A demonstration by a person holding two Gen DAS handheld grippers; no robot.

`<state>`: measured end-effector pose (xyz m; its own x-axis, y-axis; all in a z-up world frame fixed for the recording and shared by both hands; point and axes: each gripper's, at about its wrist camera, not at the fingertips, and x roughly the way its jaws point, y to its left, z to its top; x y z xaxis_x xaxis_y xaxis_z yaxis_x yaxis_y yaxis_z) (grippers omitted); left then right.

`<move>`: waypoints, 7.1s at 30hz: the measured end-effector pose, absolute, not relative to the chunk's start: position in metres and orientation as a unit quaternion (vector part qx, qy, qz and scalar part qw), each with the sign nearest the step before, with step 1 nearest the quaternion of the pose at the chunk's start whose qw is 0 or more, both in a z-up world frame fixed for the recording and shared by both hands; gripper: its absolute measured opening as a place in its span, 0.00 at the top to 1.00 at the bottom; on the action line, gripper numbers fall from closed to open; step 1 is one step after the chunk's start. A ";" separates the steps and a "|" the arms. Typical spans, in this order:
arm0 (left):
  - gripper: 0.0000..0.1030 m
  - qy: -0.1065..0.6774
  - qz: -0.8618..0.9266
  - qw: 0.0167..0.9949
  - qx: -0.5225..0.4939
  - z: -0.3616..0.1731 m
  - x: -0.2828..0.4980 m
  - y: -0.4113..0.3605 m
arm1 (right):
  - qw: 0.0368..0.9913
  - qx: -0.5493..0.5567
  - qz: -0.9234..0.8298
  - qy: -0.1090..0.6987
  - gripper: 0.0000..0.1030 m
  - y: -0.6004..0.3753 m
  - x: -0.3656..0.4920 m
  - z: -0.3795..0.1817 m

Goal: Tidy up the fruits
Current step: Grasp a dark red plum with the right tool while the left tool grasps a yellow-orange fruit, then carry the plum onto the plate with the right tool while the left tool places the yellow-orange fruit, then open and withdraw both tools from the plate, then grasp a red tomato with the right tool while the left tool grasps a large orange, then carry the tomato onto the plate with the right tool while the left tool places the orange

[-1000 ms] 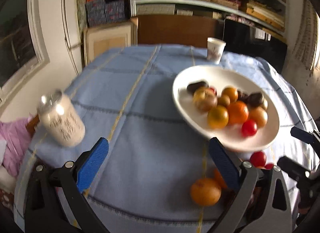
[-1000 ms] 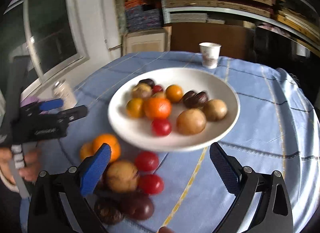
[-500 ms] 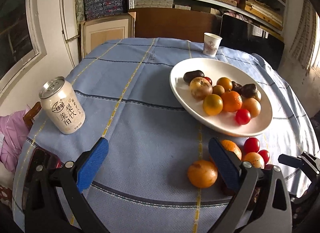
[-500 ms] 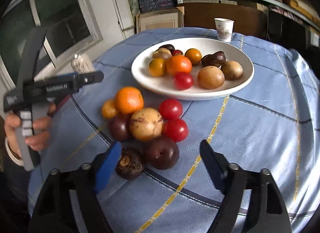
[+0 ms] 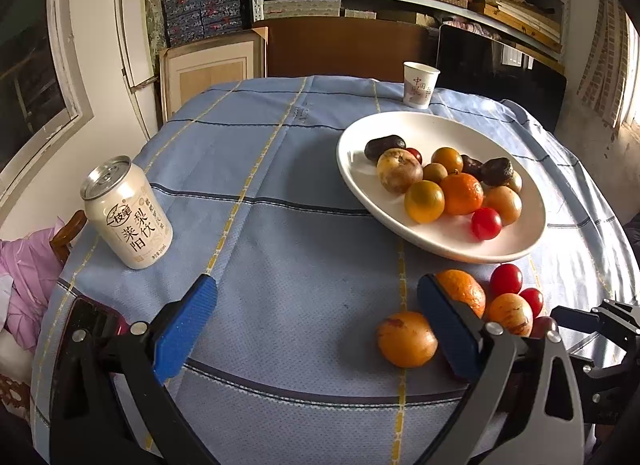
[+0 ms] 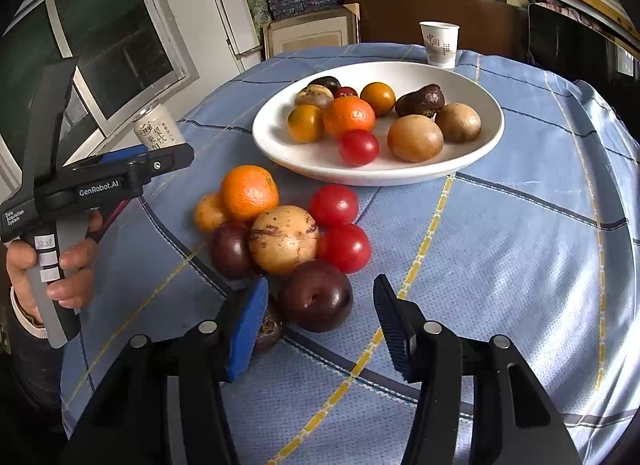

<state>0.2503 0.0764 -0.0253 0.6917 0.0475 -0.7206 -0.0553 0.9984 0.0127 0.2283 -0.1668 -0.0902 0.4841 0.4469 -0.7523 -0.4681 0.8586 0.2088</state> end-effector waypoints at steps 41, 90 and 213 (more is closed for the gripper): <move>0.60 0.447 -0.161 0.876 0.085 -0.073 0.248 0.033 | 0.871 0.040 0.243 0.425 0.63 -0.192 0.231 -0.082; 0.29 0.394 -0.120 0.911 0.014 -0.007 0.375 0.004 | 0.919 0.095 0.210 0.320 0.41 -0.186 0.328 -0.053; 0.55 0.373 -0.103 0.920 -0.069 -0.007 0.323 0.046 | 0.927 0.063 0.197 0.312 0.70 -0.198 0.315 -0.031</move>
